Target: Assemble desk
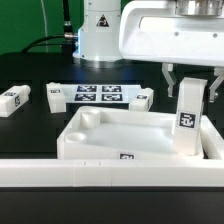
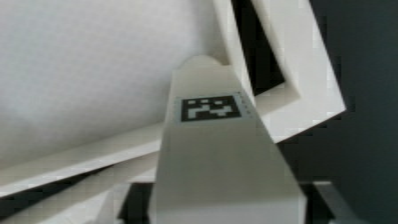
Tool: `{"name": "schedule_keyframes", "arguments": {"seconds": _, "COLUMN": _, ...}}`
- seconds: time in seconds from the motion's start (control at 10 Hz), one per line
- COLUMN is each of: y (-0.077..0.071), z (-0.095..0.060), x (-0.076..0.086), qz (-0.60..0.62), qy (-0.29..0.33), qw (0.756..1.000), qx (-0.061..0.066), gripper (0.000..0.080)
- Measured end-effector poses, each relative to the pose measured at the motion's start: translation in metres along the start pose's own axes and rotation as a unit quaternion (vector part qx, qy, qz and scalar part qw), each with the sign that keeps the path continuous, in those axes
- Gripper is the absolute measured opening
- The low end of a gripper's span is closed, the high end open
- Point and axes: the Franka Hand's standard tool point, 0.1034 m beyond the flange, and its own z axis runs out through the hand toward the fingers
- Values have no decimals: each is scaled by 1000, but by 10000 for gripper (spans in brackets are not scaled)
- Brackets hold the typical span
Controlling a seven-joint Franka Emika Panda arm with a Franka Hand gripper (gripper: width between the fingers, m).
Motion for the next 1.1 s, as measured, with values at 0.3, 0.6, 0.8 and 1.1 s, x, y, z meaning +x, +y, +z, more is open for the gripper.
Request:
{"name": "schedule_keyframes", "arguments": {"seconds": 0.3, "y": 1, "z": 0, "x": 1, "qz": 11, "qy": 0, "qw": 1000, "qx": -1, "gripper": 538}}
{"name": "schedule_keyframes", "arguments": {"seconds": 0.6, "y": 11, "z": -27, "x": -11, "qz": -42, "qy": -1, "qw": 999, "qx": 9, "gripper": 642}}
{"name": "schedule_keyframes", "arguments": {"seconds": 0.8, "y": 32, "z": -38, "x": -19, "qz": -59, "qy": -6, "qw": 998, "qx": 8, "gripper": 648}}
{"name": "schedule_keyframes", "arguments": {"seconds": 1.1, "y": 29, "z": -35, "x": -20, "qz": -61, "qy": -7, "qw": 998, "qx": 7, "gripper": 649}}
